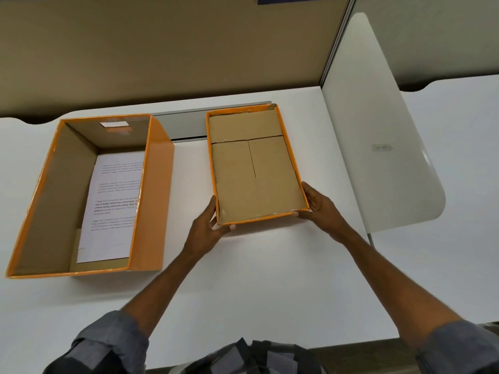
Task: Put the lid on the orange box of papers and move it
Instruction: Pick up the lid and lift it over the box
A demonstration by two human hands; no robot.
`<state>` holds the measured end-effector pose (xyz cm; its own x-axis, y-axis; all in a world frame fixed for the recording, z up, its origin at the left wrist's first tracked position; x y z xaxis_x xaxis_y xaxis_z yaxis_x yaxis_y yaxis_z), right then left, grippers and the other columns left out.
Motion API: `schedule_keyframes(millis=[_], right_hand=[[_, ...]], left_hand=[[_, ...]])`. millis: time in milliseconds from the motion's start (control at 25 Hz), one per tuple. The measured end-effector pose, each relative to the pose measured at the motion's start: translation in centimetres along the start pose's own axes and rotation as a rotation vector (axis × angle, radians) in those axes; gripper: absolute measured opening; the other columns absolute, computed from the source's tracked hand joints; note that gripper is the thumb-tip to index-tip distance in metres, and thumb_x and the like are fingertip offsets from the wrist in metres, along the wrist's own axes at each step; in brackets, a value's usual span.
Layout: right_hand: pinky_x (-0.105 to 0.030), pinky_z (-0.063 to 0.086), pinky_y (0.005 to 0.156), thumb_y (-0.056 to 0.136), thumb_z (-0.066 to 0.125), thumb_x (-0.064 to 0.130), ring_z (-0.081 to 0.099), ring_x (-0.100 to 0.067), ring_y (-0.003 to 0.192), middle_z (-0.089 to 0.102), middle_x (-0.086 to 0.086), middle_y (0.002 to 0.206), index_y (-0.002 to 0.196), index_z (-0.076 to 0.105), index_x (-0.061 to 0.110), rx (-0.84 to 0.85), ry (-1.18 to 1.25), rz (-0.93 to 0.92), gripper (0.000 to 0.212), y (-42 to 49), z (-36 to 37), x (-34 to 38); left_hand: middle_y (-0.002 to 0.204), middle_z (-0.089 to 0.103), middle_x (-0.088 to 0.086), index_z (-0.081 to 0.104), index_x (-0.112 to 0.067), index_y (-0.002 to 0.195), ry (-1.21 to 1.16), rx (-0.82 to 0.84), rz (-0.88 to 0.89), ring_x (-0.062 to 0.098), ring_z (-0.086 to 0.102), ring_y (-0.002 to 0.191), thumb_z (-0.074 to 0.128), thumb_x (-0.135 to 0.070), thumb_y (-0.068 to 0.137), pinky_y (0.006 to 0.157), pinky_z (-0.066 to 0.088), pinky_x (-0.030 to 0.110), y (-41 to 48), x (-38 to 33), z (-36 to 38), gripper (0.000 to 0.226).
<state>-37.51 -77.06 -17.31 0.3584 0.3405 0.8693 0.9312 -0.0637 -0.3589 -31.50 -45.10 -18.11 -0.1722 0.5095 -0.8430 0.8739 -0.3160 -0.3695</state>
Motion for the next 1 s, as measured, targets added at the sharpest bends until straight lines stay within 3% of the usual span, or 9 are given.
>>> schedule_keyframes(millis=[40,160,320,400,520,680,760,880,1000], right_hand=[[-0.032,0.043,0.112,0.079,0.084,0.017,0.055,0.001,0.132,0.058,0.038,0.132,0.139,0.038,0.062,0.014,0.013,0.007,0.087,-0.2,-0.2,-0.2],[-0.033,0.037,0.12,0.078,0.085,0.008,0.049,0.009,0.134,0.054,0.041,0.134,0.154,0.036,0.034,-0.002,0.101,0.054,0.093,-1.2,0.6,0.8],[-0.031,0.036,0.12,0.08,0.084,0.011,0.045,0.008,0.138,0.05,0.042,0.139,0.152,0.035,0.041,-0.012,0.128,0.005,0.092,-3.4,2.3,3.5],[-0.033,0.036,0.119,0.082,0.083,0.014,0.045,0.004,0.14,0.048,0.035,0.146,0.151,0.035,0.044,-0.034,0.136,-0.025,0.09,-4.2,2.4,3.6],[-0.037,0.039,0.116,0.084,0.081,0.013,0.044,-0.002,0.143,0.044,0.022,0.156,0.156,0.033,0.037,-0.108,0.195,-0.08,0.089,-6.1,3.7,6.0],[-0.034,0.044,0.11,0.085,0.08,0.023,0.047,-0.005,0.142,0.046,0.018,0.155,0.154,0.037,0.035,-0.239,0.293,-0.133,0.082,-8.7,6.3,9.3],[-0.037,0.052,0.104,0.086,0.076,0.023,0.055,-0.015,0.137,0.054,0.011,0.151,0.153,0.041,0.027,-0.304,0.448,-0.148,0.076,-9.7,7.4,11.2],[-0.029,0.061,0.086,0.097,0.063,0.025,0.061,-0.025,0.13,0.066,0.004,0.138,0.144,0.053,0.023,-0.342,0.652,-0.113,0.048,-11.1,10.3,14.1],[-0.028,0.062,0.08,0.096,0.062,0.035,0.065,-0.025,0.124,0.072,0.004,0.129,0.13,0.063,0.028,-0.36,0.781,-0.092,0.034,-12.4,14.3,16.6]], left_hand=[[0.134,0.042,-0.051,0.024,-0.039,0.154,0.007,0.002,0.002,-0.018,0.044,0.129,0.081,-0.02,0.081,0.109,0.04,0.014,0.0,-0.1,0.0,0.094],[0.146,0.042,-0.028,0.026,-0.025,0.158,-0.014,-0.039,0.009,0.006,0.043,0.14,0.078,-0.012,0.085,0.115,0.041,0.031,-1.1,0.0,-1.4,0.09],[0.161,0.039,0.001,0.023,-0.019,0.16,0.001,-0.07,0.07,0.021,0.041,0.147,0.077,-0.009,0.086,0.117,0.04,0.044,-3.2,-0.7,-3.2,0.092],[0.162,0.038,0.002,0.023,-0.018,0.16,-0.016,-0.08,0.111,0.021,0.039,0.148,0.076,-0.009,0.086,0.118,0.04,0.044,-3.7,-1.9,-3.5,0.09],[0.163,0.036,0.001,0.022,-0.019,0.16,-0.012,-0.082,0.192,0.02,0.037,0.149,0.074,-0.009,0.088,0.119,0.038,0.04,-5.0,-3.2,-6.0,0.089],[0.162,0.038,-0.001,0.02,-0.021,0.16,0.13,-0.149,0.33,0.02,0.043,0.145,0.07,-0.014,0.091,0.115,0.041,0.037,-7.6,-4.2,-10.0,0.086],[0.166,0.03,-0.002,0.018,-0.021,0.161,0.182,-0.149,0.406,0.02,0.037,0.15,0.068,-0.015,0.093,0.118,0.039,0.042,-8.8,-4.4,-12.0,0.084],[0.17,0.017,-0.005,0.01,-0.026,0.162,0.299,-0.09,0.544,0.014,0.024,0.154,0.061,-0.019,0.097,0.121,0.034,0.039,-10.9,-4.3,-14.8,0.082],[0.172,-0.004,0.003,0.005,-0.019,0.162,0.63,-0.171,0.844,0.024,-0.005,0.159,0.059,-0.015,0.091,0.127,0.013,0.044,-13.0,-5.2,-16.5,0.09]])
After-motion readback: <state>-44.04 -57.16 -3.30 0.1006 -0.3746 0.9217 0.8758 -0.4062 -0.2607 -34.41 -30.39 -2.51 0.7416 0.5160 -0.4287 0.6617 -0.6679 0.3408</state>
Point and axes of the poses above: each hand's wrist, its own y-axis towards the middle knuckle, its own z-axis out of the palm, x = y × z, the point moved 4 cm from there along y, towards the middle knuckle
